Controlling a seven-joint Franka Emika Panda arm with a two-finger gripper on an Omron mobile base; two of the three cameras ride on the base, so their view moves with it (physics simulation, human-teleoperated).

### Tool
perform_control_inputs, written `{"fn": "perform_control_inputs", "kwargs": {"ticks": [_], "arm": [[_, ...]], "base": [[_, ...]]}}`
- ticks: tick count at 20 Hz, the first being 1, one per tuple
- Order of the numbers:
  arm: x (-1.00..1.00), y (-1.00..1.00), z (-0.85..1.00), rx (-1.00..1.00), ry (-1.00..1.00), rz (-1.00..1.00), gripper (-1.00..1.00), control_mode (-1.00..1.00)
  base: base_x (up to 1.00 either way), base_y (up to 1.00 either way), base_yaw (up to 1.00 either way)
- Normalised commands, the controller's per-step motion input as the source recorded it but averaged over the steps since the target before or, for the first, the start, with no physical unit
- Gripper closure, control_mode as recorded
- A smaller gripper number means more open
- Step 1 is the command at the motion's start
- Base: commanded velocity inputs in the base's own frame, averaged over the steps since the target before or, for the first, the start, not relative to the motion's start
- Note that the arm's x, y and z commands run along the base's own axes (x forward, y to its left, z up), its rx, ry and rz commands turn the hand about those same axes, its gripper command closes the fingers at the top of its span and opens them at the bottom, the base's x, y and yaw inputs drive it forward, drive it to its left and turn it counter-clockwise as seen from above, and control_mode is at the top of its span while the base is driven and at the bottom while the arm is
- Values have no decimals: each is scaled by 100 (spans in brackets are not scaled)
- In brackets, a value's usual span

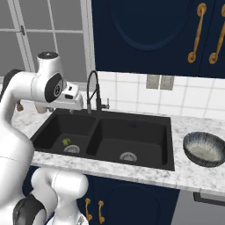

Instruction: Pick the lime from the sink and place it in the bowl. Then pick the bowl and place it in the microwave. Then close the microwave door and press the start button.

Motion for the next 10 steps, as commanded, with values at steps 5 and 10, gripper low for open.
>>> {"fn": "perform_control_inputs", "kwargs": {"ticks": [5,10], "arm": [[-53,63,-37,0,0,-1,-100,-100],[4,59,-54,0,2,-5,-100,-100]], "base": [[0,0,0],[0,0,0]]}}
